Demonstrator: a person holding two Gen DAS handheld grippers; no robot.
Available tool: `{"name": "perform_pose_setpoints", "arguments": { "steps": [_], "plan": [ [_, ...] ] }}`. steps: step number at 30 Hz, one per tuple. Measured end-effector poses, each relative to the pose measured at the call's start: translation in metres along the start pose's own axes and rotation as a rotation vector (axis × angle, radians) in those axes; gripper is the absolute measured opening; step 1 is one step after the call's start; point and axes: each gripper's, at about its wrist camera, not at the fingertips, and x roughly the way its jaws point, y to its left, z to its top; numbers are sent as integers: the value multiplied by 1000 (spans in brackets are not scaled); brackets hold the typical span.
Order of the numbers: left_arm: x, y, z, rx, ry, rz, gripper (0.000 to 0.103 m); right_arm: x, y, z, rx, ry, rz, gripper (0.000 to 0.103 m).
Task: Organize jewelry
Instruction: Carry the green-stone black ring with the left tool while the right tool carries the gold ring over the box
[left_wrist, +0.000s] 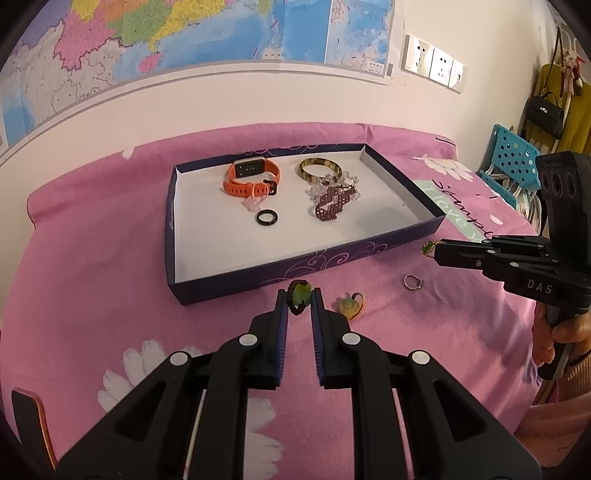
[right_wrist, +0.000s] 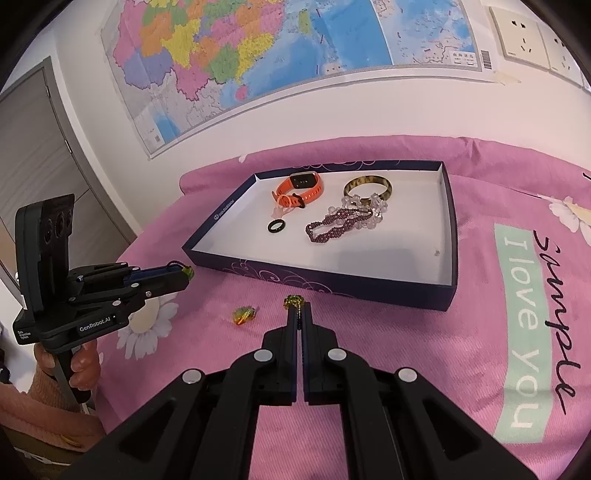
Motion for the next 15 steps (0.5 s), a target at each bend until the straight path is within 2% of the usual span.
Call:
{"name": "perform_pose_setpoints", "arguments": {
  "steps": [15],
  "plan": [
    [-2,0,14,12,-28,17,13,1,-1,12,-9,-24,8,1]
  ]
}}
